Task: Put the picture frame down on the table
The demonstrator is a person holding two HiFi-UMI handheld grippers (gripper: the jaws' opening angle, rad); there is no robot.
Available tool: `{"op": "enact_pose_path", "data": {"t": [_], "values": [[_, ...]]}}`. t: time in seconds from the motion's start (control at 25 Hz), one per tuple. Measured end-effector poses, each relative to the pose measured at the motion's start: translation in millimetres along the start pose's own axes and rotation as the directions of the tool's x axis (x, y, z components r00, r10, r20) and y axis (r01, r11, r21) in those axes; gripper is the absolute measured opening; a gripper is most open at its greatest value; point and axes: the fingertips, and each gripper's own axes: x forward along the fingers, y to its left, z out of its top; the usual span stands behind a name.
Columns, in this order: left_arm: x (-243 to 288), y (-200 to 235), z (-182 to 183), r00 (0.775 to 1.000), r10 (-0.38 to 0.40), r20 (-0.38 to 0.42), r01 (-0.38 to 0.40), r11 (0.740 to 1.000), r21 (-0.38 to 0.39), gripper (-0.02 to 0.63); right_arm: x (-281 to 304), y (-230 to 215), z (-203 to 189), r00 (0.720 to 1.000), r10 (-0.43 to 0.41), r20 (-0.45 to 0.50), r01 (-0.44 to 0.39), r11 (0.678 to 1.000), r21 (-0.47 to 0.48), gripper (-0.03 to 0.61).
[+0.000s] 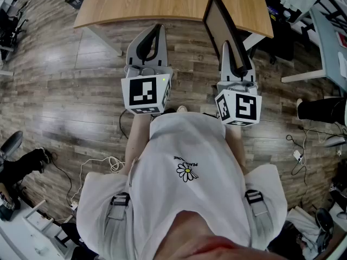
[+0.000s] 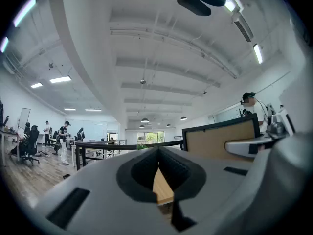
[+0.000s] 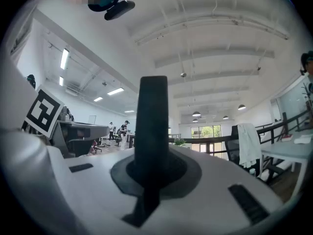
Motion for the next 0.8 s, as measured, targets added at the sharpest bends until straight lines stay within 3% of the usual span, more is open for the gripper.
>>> {"op": "enact_pose_path", "data": {"t": [0.28,0.52,0.8], "values": [[0.0,10.6,0.7,1.0,0.02,-0.003,-0.021,1.0,-0.017,0.015,2.1,3.9,-1.1,1.0,0.018,-0.007,-0.017,1.0,0.007,0.018],[0.0,10.3,-0.4,1.0,0.022,-0.015,-0.022,1.0,-0.016,0.015,7.1,-3.1,-0.2,1.0,0.011,0.009,-0.011,0.998,0.069,0.018],[1.3,25.4,-13.2,0.998,0.042,-0.036,-0.043,0.999,-0.029,0.015,16.1,-1.3,-12.2,0.999,0.022,-0.036,-0.021,0.999,0.036,0.018]]}}
